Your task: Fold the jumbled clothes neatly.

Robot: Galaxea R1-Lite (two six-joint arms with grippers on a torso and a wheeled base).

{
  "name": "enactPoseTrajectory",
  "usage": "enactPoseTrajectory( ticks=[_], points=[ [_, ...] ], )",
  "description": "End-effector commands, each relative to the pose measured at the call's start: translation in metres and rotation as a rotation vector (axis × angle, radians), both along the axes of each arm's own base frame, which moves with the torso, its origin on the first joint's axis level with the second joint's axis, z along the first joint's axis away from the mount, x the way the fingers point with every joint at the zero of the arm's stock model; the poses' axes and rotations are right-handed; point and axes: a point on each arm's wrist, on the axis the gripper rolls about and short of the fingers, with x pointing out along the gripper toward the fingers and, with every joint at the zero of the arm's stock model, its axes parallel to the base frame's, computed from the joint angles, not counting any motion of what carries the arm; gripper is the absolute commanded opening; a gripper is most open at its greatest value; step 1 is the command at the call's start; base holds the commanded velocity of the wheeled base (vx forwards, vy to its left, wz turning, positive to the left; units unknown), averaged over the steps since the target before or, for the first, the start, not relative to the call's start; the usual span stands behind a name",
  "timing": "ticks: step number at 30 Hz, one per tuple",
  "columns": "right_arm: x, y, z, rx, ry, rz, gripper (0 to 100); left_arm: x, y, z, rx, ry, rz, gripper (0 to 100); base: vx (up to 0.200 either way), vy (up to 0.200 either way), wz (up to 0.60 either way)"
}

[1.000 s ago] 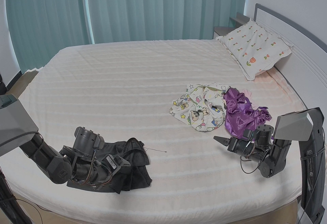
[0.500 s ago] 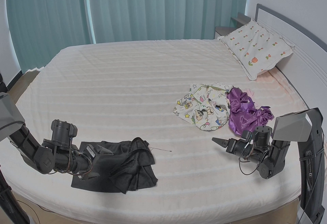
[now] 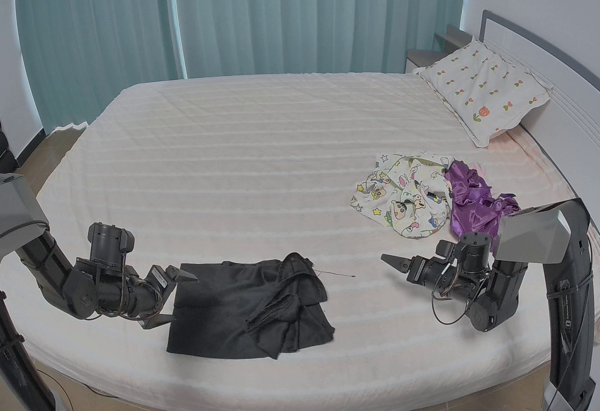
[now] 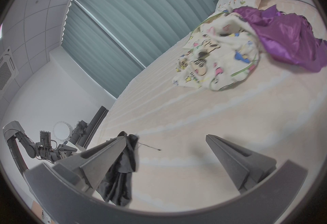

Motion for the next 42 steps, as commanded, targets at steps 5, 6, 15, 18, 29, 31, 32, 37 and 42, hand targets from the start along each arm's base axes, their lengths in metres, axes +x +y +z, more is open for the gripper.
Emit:
enactPoseTrajectory(
  ticks=[5, 6, 15, 18, 29, 31, 32, 37, 42],
  points=[
    [-0.011, 0.051, 0.004, 0.053, 0.025, 0.09, 100, 0.001, 0.0, -0.005, 0.006, 0.012, 0.002, 100, 0.0, 0.2, 0.0],
    [-0.011, 0.052, 0.004, 0.053, 0.023, 0.091, 100, 0.001, 0.0, -0.005, 0.006, 0.011, 0.002, 100, 0.0, 0.2, 0.0],
    [0.003, 0.08, 0.011, 0.105, 0.023, 0.129, 100, 0.0, -0.001, -0.006, 0.011, 0.018, 0.0, 100, 0.0, 0.067, 0.0],
    [-0.003, 0.093, 0.01, 0.114, 0.053, 0.155, 100, 0.001, -0.001, -0.006, 0.015, 0.014, 0.004, 100, 0.0, 0.0, 0.0],
    [-0.01, 0.096, 0.012, 0.075, 0.043, 0.071, 100, 0.0, -0.003, -0.009, 0.033, 0.023, 0.01, 100, 0.0, 0.0, 0.0],
    [-0.012, 0.087, 0.025, 0.079, 0.034, 0.034, 100, 0.0, -0.003, -0.009, 0.033, 0.025, 0.01, 100, 0.0, 0.0, 0.0],
    [-0.015, 0.085, 0.027, 0.079, 0.045, 0.036, 100, 0.001, -0.003, -0.009, 0.033, 0.022, 0.01, 100, 0.0, 0.0, 0.0],
    [-0.029, 0.094, 0.021, 0.059, 0.083, 0.074, 100, 0.001, -0.003, -0.01, 0.032, 0.009, 0.011, 100, 0.0, 0.0, 0.0],
    [-0.035, 0.103, 0.009, 0.037, 0.123, 0.101, 100, 0.0, -0.003, -0.011, 0.03, 0.002, 0.009, 100, 0.0, 0.0, 0.0]
  ],
)
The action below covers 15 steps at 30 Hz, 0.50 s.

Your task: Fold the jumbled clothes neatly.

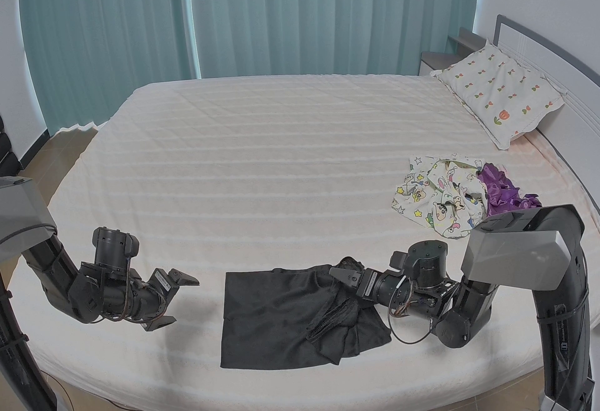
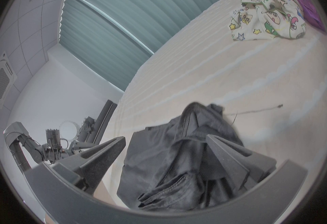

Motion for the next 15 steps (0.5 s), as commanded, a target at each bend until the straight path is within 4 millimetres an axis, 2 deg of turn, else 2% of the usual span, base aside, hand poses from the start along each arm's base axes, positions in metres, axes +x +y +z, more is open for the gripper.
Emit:
enactPoseTrajectory(
  ticks=[1, 6, 11, 14, 15],
  points=[
    [-0.005, 0.008, -0.008, -0.018, 0.033, 0.026, 100, -0.001, 0.0, -0.003, 0.0, 0.005, 0.0, 100, 0.0, 0.0, 0.0],
    [-0.003, 0.009, -0.011, -0.047, 0.081, 0.025, 100, -0.002, 0.0, -0.003, 0.001, 0.008, 0.0, 100, 0.0, 0.0, 0.0],
    [0.013, 0.015, -0.016, -0.043, 0.068, 0.013, 100, -0.001, 0.0, -0.003, 0.0, 0.005, 0.0, 100, 0.0, 0.0, 0.0],
    [0.024, 0.018, -0.012, -0.032, 0.051, -0.001, 100, -0.001, 0.0, -0.003, 0.0, 0.005, 0.0, 100, 0.0, 0.0, 0.0],
    [0.027, 0.018, -0.012, -0.033, 0.049, -0.007, 0, -0.001, 0.0, -0.003, 0.0, 0.005, 0.0, 100, 0.0, 0.0, 0.0]
  ],
)
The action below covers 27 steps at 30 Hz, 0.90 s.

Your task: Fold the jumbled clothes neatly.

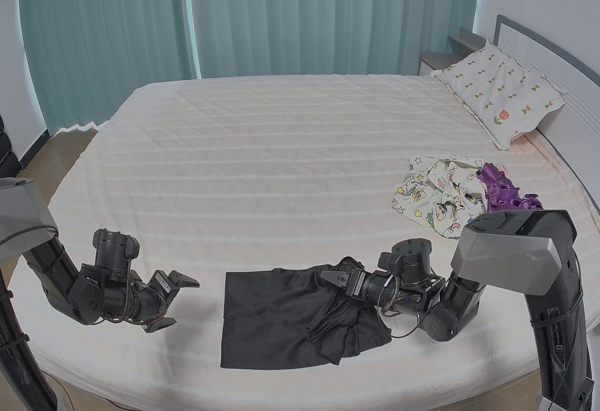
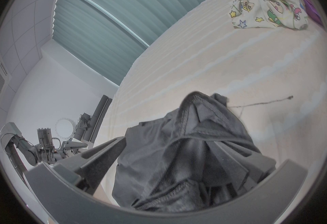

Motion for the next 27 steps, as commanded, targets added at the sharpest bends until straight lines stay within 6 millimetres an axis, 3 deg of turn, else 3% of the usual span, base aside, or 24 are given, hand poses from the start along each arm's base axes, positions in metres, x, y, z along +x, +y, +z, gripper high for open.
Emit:
enactPoseTrajectory(
  ticks=[1, 16, 23, 24, 27],
  points=[
    [0.017, 0.003, -0.003, 0.0, -0.006, -0.025, 0, 0.0, 0.0, -0.001, 0.0, 0.002, 0.0, 100, 0.0, 0.0, 0.0],
    [0.045, -0.019, -0.001, 0.009, 0.006, -0.165, 0, 0.0, -0.001, -0.002, 0.011, 0.005, 0.003, 100, 0.0, 0.0, 0.0],
    [0.047, -0.02, 0.0, 0.037, 0.019, -0.179, 0, 0.0, -0.001, -0.002, 0.011, 0.007, 0.003, 100, 0.0, 0.0, 0.0],
    [0.048, -0.02, 0.0, 0.037, 0.021, -0.179, 100, 0.0, -0.001, -0.002, 0.011, 0.007, 0.003, 100, 0.0, 0.0, 0.0],
    [0.047, -0.022, 0.001, 0.036, 0.02, -0.185, 100, 0.0, -0.001, -0.002, 0.011, 0.007, 0.003, 100, 0.0, 0.0, 0.0]
  ],
)
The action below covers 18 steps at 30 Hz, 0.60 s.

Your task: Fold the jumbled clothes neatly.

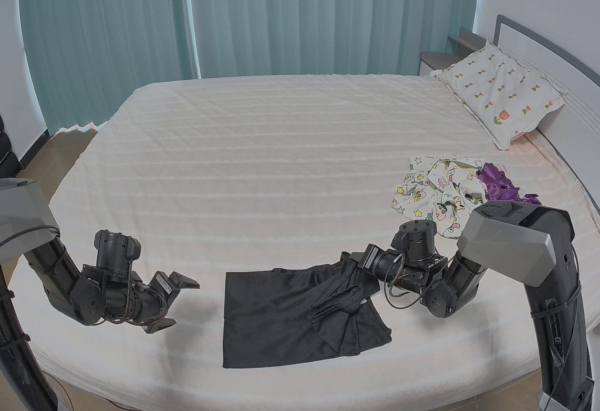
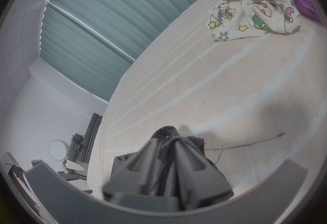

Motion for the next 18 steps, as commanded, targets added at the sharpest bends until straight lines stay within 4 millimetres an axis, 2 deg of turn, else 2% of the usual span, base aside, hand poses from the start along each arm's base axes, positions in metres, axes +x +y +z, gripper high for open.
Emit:
enactPoseTrajectory(
  ticks=[1, 6, 11, 15, 18],
  points=[
    [-0.002, -0.002, 0.001, -0.002, 0.001, -0.003, 100, 0.0, 0.0, 0.0, 0.0, 0.001, 0.0, 100, 0.0, 0.0, 0.0],
    [-0.015, -0.009, 0.012, -0.014, -0.002, -0.009, 100, 0.0, 0.0, 0.0, 0.0, 0.001, 0.0, 100, 0.0, 0.0, 0.0],
    [-0.035, -0.011, 0.018, -0.046, -0.044, 0.029, 100, 0.0, 0.0, 0.0, -0.002, 0.0, -0.001, 100, -0.2, 0.0, 0.0],
    [-0.057, 0.004, 0.016, -0.107, -0.064, 0.121, 100, 0.001, -0.001, 0.0, -0.002, -0.001, -0.002, 100, -0.2, 0.0, 0.0],
    [-0.076, 0.023, 0.01, -0.176, -0.078, 0.196, 100, 0.001, -0.001, 0.0, -0.001, -0.002, -0.004, 100, 0.0, 0.0, 0.0]
  ],
)
